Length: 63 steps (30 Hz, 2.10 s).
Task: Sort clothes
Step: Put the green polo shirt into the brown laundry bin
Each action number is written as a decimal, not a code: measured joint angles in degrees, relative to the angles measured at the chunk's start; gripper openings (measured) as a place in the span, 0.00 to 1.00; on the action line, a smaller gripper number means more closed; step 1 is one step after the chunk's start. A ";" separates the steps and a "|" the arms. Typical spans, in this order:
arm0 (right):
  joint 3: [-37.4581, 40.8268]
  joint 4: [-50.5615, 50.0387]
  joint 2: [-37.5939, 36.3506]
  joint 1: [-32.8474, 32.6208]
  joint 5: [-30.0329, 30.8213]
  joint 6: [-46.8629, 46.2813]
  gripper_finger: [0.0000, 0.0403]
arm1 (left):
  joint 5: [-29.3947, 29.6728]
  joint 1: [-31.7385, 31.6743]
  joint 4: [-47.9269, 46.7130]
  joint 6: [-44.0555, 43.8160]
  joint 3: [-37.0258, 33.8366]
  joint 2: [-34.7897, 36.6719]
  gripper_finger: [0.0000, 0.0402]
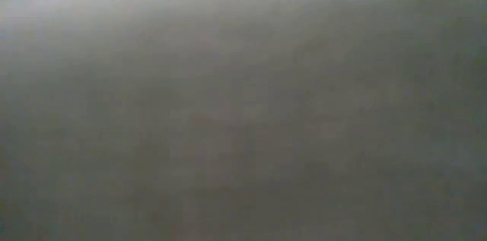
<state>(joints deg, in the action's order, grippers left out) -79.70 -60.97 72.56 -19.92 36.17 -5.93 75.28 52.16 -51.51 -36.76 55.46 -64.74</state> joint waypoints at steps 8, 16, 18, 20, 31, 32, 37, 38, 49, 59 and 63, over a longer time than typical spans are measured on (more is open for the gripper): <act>-8.24 0.02 -0.39 11.17 -8.70 10.50 0.26 | -8.18 -11.37 -1.62 1.52 2.23 4.79 0.00; -9.07 -0.07 -2.68 15.96 -9.23 13.90 0.30 | -21.40 -26.80 -0.34 7.69 3.08 10.35 0.00; -9.07 0.04 -2.93 16.02 -9.23 13.33 0.31 | -24.83 -31.75 1.28 10.40 3.08 11.93 0.00; -9.05 0.05 -2.95 16.02 -9.26 13.30 0.32 | -29.52 -37.45 2.63 13.35 3.08 12.95 0.00; -8.78 0.24 -2.95 16.00 -9.36 13.46 0.33 | -62.94 -68.13 5.99 27.21 3.08 10.85 0.00; -8.66 0.24 -2.95 16.00 -9.36 13.46 0.32 | -65.69 -70.71 5.95 27.15 3.08 10.26 0.00; -8.05 0.22 -2.95 16.00 -9.36 13.05 0.30 | -68.82 -80.96 3.94 27.50 3.08 6.52 0.00; -7.96 0.24 -2.95 16.00 -9.36 13.05 0.30 | -68.82 -82.74 2.92 27.50 3.08 5.87 0.00; -7.89 0.37 -2.80 16.00 -9.36 11.97 0.33 | -71.85 -89.54 -1.96 31.75 3.06 -1.27 0.22; -7.89 0.35 -2.80 15.98 -9.34 11.97 0.35 | -75.04 -89.50 -5.21 43.44 3.02 -4.91 0.54; -7.89 0.35 -2.78 15.98 -9.34 11.97 0.33 | -75.03 -89.48 -4.92 45.28 2.94 -5.39 0.56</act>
<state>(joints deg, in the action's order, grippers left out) -87.59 -60.62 69.77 -3.95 26.83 6.04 0.25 -37.33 -56.43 8.52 58.40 -70.13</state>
